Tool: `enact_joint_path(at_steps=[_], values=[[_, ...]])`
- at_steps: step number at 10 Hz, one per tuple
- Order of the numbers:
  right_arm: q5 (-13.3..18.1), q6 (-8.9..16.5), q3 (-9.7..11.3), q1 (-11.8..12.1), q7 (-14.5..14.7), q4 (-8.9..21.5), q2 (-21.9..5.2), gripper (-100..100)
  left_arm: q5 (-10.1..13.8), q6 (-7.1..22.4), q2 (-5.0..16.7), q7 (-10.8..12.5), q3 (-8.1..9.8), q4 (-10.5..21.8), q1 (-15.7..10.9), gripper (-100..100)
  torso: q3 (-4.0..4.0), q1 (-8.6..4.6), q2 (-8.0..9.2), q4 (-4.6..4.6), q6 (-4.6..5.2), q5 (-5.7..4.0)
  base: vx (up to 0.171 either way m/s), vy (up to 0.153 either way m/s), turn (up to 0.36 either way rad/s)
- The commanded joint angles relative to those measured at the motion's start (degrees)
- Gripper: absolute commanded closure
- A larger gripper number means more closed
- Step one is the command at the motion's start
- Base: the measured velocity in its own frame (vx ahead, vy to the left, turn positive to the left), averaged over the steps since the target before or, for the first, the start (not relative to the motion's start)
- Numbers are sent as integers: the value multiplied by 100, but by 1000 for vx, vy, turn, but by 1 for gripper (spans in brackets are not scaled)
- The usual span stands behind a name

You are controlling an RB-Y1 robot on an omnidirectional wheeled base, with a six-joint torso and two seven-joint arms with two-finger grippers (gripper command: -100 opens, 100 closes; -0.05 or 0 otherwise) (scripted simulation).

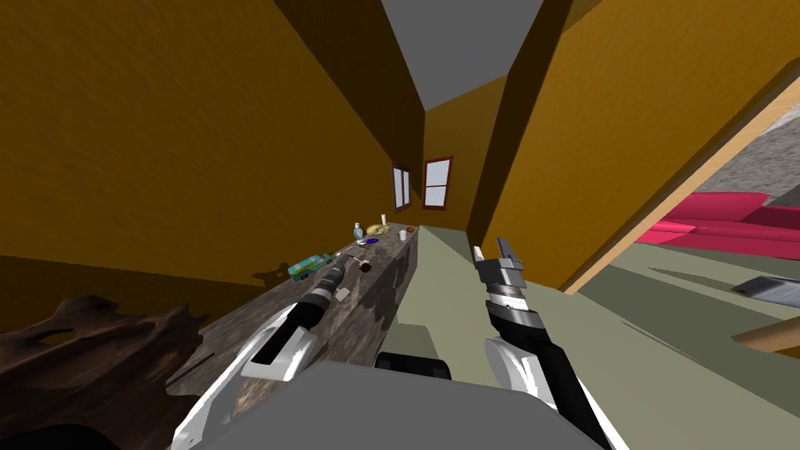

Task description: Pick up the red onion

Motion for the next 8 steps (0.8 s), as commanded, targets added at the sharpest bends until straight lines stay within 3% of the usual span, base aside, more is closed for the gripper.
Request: enact_joint_path(at_steps=[1, 8], values=[[0, 0, 0, 0, 0, 0, 0, 0, 29, 277, 108, 28, 9, 49, -52, -100, 0, 0, 0, 0, 0, 0, 9, 14, -60], [0, 0, 0, 0, 0, 0, 0, 0, 202, 1213, 484, 125, -39, 347, -266, -100, -6, -9, -11, -3, 1, -2, 25, 9, -67]])
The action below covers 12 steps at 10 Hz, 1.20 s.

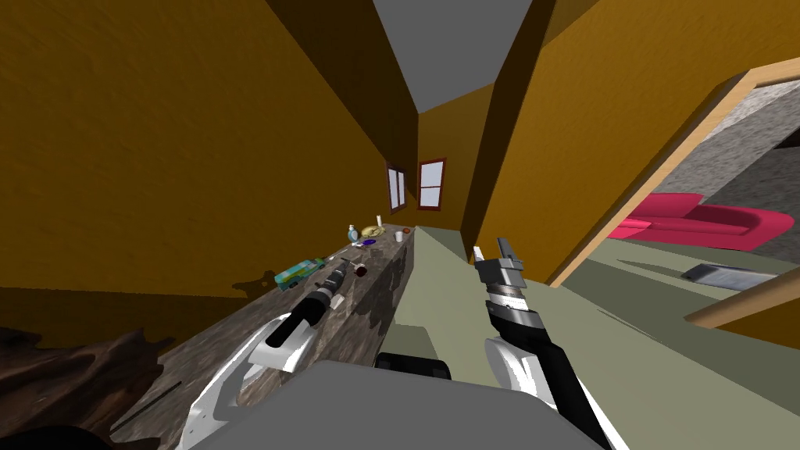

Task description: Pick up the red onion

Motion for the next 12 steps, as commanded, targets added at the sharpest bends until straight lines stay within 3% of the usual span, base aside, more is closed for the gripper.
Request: enact_joint_path(at_steps=[1, 4, 12], values=[[0, 0, 0, 0, 0, 0, 0, 0, 26, 191, 41, 15, -7, 7, -6, -100, 0, 0, 0, 0, 0, 0, 39, 3, -28], [0, 0, 0, 0, 0, 0, 0, 0, 165, 724, 230, 73, -69, 214, -164, -100, -3, 0, -4, -1, -1, 0, 56, -1, -73], [0, 0, 0, 0, 0, 0, 0, 0, 424, 1785, 534, 176, -213, 615, -422, -100, -1, -3, 0, -1, -1, -1, 46, -2, -53]])
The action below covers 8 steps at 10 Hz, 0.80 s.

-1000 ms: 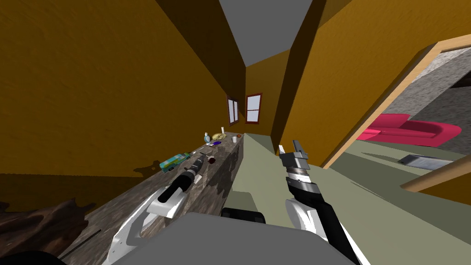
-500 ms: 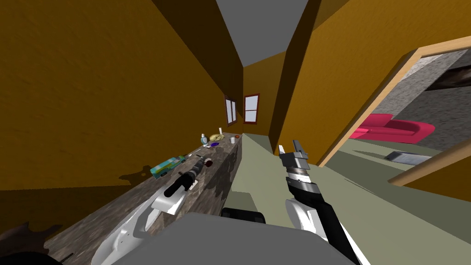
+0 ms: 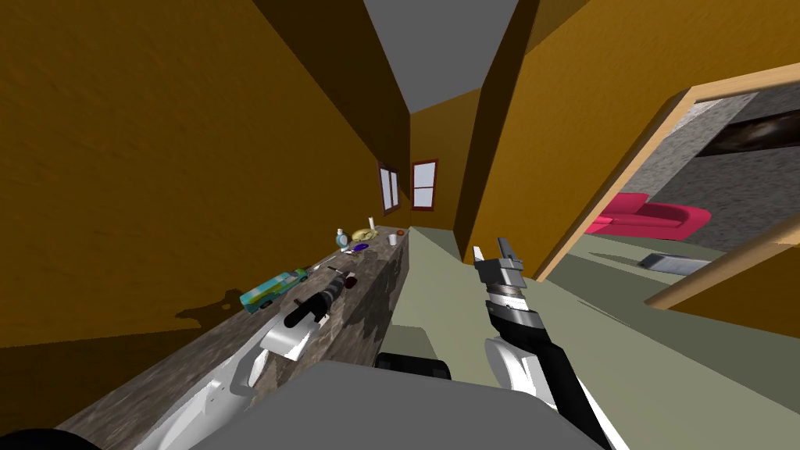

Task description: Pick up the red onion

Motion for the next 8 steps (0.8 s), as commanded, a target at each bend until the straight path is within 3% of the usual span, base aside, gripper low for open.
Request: enact_joint_path(at_steps=[1, 4, 6, 7, 8], values=[[0, 0, 0, 0, 0, 0, 0, 0, 50, 214, 59, 22, -47, 138, -63, -100, 0, 0, 0, 0, 0, 0, 45, 1, -50], [0, 0, 0, 0, 0, 0, 0, 0, 143, 548, 147, 60, -137, 325, -86, -100, 2, 4, 3, 1, -1, 1, 39, 4, -55], [0, 0, 0, 0, 0, 0, 0, 0, 138, 495, 138, 52, -151, 384, -99, -100, 4, 2, 8, 2, -2, 0, 19, 1, -12], [0, 0, 0, 0, 0, 0, 0, 0, 145, 517, 143, 55, -151, 383, -96, 0, 7, 1, 13, 3, -1, 0, 0, 0, 0], [0, 0, 0, 0, 0, 0, 0, 0, 407, 462, 101, -232, 13, 525, -126, -100, 10, 1, 17, 4, -2, 0, 3, -21, -9]])
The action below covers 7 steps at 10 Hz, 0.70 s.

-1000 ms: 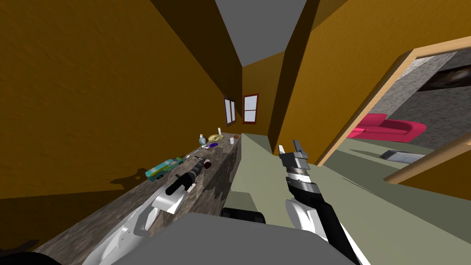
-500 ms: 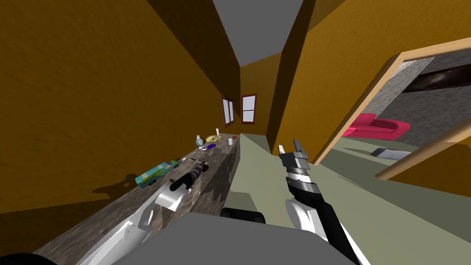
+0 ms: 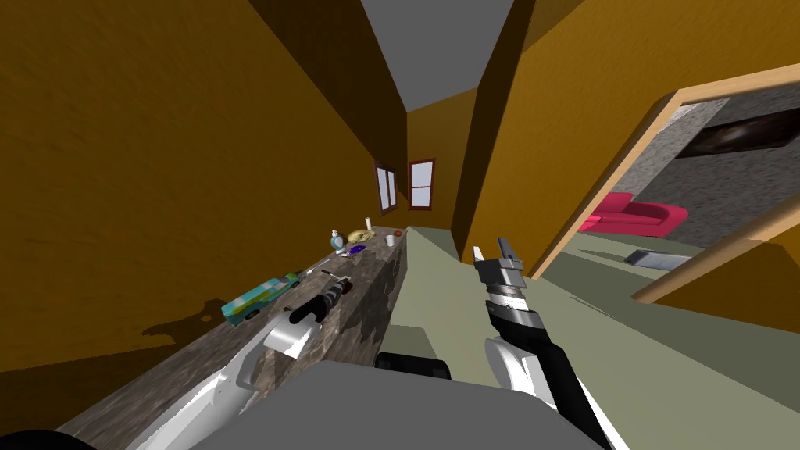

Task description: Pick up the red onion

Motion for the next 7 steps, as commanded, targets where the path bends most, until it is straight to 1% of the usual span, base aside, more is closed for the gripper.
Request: enact_joint_path(at_steps=[1, 2, 3, 4, 5, 6, 7], values=[[0, 0, 0, 0, 0, 0, 0, 0, 125, -19, -15, -183, 77, 60, -20, -100, 0, 0, 0, 0, 0, 0, 3, -35, -3], [0, 0, 0, 0, 0, 0, 0, 0, 375, -72, -56, -409, 241, 202, -50, -100, 0, -6, 0, 0, 0, -2, 19, -54, -9], [0, 0, 0, 0, 0, 0, 0, 0, 389, -72, -56, -494, 241, 202, -50, -100, -2, -13, -4, -1, 0, -3, 20, -46, 0], [0, 0, 0, 0, 0, 0, 0, 0, 625, -124, -97, -693, 405, 343, -79, -100, -3, -11, -5, -1, 0, -3, 10, -42, -7], [0, 0, 0, 0, 0, 0, 0, 0, 652, -124, -97, -804, 405, 343, -79, -100, -2, -10, -3, -1, 0, -3, 4, -29, -2], [0, 0, 0, 0, 0, 0, 0, 0, 900, -176, -138, -992, 569, 484, -109, -100, -1, -6, -1, 0, 0, -2, 8, -38, -14], [0, 0, 0, 0, 0, 0, 0, 0, 915, -176, -138, -1115, 569, 484, -109, -100, -1, -8, -2, 0, 0, -2, 2, -38, -1]])
